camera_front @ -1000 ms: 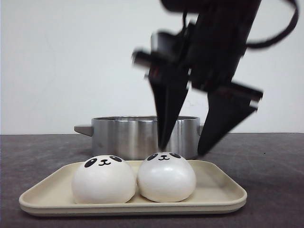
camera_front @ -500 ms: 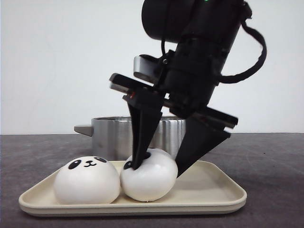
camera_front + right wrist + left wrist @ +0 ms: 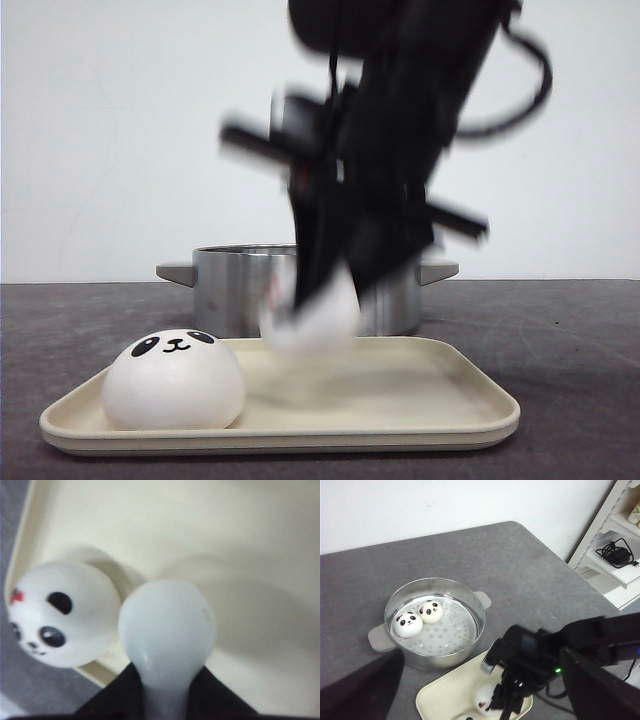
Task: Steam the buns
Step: 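Lift the bun with the right gripper and release it into the pot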
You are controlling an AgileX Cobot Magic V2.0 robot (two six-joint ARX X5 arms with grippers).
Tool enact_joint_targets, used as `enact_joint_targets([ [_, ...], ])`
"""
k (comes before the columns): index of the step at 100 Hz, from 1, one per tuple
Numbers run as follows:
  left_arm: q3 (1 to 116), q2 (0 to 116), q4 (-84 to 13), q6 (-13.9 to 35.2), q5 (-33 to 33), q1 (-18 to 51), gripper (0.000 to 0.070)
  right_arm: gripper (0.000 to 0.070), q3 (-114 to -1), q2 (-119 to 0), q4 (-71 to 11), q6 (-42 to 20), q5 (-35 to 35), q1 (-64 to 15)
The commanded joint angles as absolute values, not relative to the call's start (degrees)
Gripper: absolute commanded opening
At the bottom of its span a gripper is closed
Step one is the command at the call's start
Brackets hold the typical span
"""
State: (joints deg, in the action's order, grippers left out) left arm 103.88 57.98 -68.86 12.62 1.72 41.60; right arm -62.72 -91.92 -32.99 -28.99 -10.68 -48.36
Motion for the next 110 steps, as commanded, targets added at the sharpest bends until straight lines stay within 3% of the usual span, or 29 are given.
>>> enact_joint_targets([
  [1,105.1,58.0,-68.4,12.5,1.9,42.1,0.0585,0.0008,-68.2,-87.7,-31.3,-28.1,-10.3,-49.0],
  [23,105.1,58.0,-67.8,12.5,1.9,42.1,0.0585,0.0007,-81.5,-84.8,-31.6,-20.9,1.2,-46.1],
  [61,105.1,58.0,-67.8,12.5,1.9,42.1,0.0585,0.0007,-85.0,-98.7,-31.7,-19.9,-1.0,-35.3],
  [98,105.0,58.0,-69.4,12.9,2.0,42.1,0.0585,0.0011,-85.0,-109.4,-29.4,-21.0,-1.5,-32.3],
  [103,105.0,58.0,-69.8,12.9,2.0,42.1,0.0585,0.0051,-85.0,-109.8,-29.1,-21.3,-1.5,-32.1],
  [110,105.0,58.0,-70.1,12.9,2.0,42.1,0.0585,0.0207,-85.0,-109.9,-29.1,-21.9,-1.3,-31.9],
])
